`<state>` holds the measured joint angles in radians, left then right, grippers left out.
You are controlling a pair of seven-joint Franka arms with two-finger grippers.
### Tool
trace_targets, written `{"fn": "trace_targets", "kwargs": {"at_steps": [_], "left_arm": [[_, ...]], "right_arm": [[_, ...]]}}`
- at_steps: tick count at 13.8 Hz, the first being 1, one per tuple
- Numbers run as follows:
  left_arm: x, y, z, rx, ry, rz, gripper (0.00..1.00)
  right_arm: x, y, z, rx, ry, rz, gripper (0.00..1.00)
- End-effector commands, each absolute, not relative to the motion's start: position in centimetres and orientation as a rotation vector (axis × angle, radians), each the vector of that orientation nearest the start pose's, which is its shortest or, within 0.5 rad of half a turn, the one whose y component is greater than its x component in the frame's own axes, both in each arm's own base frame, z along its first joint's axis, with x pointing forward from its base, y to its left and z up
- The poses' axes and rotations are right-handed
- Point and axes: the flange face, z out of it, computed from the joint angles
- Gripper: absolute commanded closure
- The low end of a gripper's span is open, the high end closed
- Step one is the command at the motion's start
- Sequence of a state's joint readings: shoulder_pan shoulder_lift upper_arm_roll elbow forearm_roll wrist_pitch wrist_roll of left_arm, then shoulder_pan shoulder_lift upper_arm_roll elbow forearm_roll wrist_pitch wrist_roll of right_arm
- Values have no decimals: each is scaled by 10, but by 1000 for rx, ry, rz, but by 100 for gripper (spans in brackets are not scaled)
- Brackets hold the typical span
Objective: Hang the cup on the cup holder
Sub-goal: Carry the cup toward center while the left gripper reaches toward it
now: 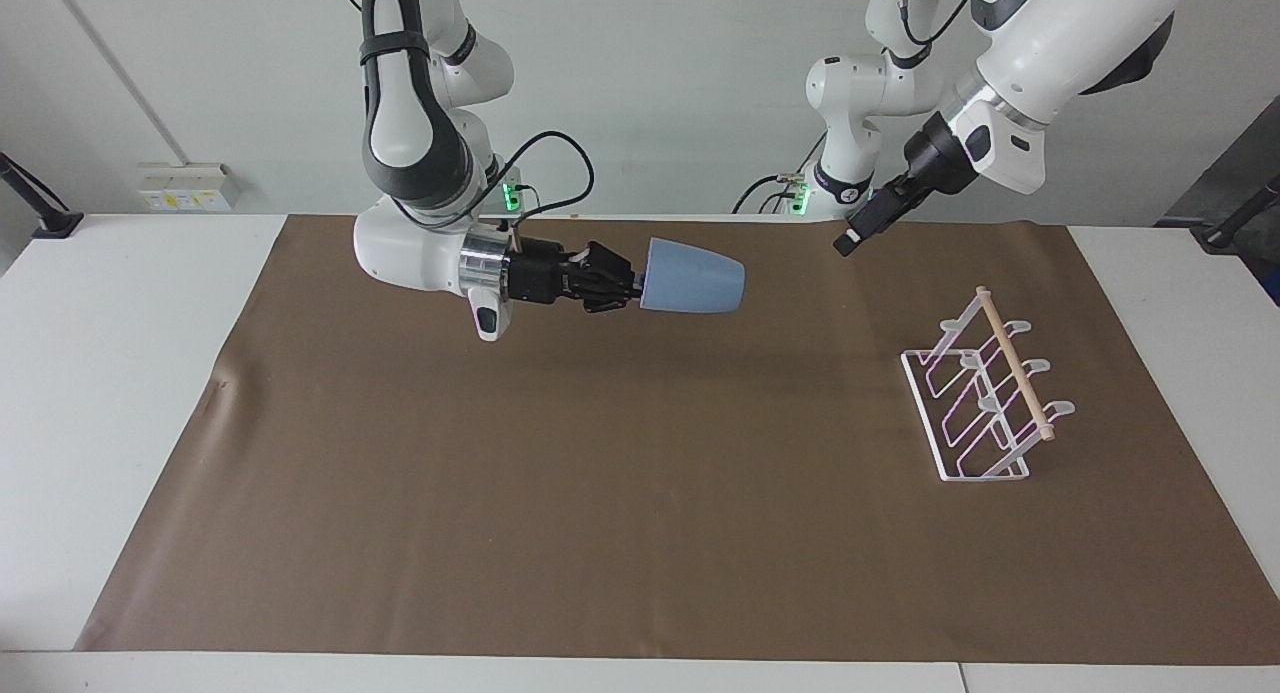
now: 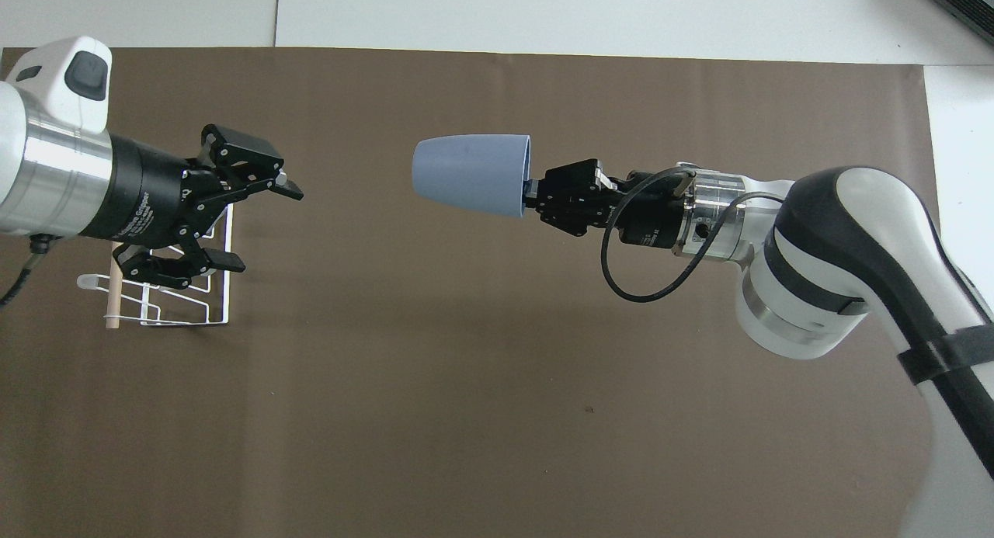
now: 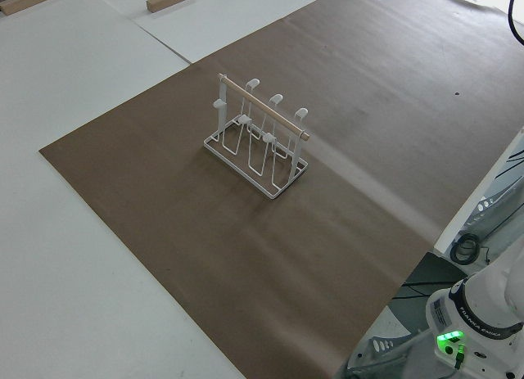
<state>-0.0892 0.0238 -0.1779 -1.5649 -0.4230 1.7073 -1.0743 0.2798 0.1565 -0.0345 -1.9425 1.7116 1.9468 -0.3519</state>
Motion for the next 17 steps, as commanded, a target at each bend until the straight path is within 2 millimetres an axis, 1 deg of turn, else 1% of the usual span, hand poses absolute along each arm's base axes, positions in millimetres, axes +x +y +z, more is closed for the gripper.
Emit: {"fn": "trace_targets", "kwargs": {"at_steps": [1, 2, 3, 6, 7, 8, 9, 10, 11, 13, 14, 17], "left_arm": [[556, -214, 643, -3094, -1778, 368, 0], [560, -223, 645, -3012, -1913, 404, 0], [567, -232, 645, -2920, -2054, 431, 0], [571, -249, 648, -2768, -2255, 504, 0], [569, -255, 650, -2705, -2329, 561, 0], [568, -259, 650, -2620, -2413, 661, 0], [567, -262, 651, -2576, -2461, 721, 0], [568, -263, 653, -2553, -2498, 729, 0], [569, -269, 653, -2523, -2547, 733, 0], [577, -279, 640, -2432, -2611, 772, 0], [579, -285, 637, -2398, -2649, 783, 0], [570, -306, 630, -2403, -2615, 798, 0]], "right_arm": [[571, 218, 458, -1602, 300, 35, 100], [569, 222, 458, -1605, 296, 39, 100], [569, 222, 458, -1605, 296, 39, 100], [569, 222, 458, -1605, 298, 39, 100], [569, 222, 458, -1605, 298, 39, 100], [569, 222, 458, -1607, 297, 39, 100], [569, 222, 458, -1607, 297, 39, 100], [570, 222, 459, -1606, 296, 38, 100], [569, 222, 458, -1607, 297, 39, 100], [570, 222, 458, -1606, 298, 40, 100], [570, 221, 458, -1605, 299, 40, 100], [571, 220, 458, -1606, 299, 39, 100]]}}
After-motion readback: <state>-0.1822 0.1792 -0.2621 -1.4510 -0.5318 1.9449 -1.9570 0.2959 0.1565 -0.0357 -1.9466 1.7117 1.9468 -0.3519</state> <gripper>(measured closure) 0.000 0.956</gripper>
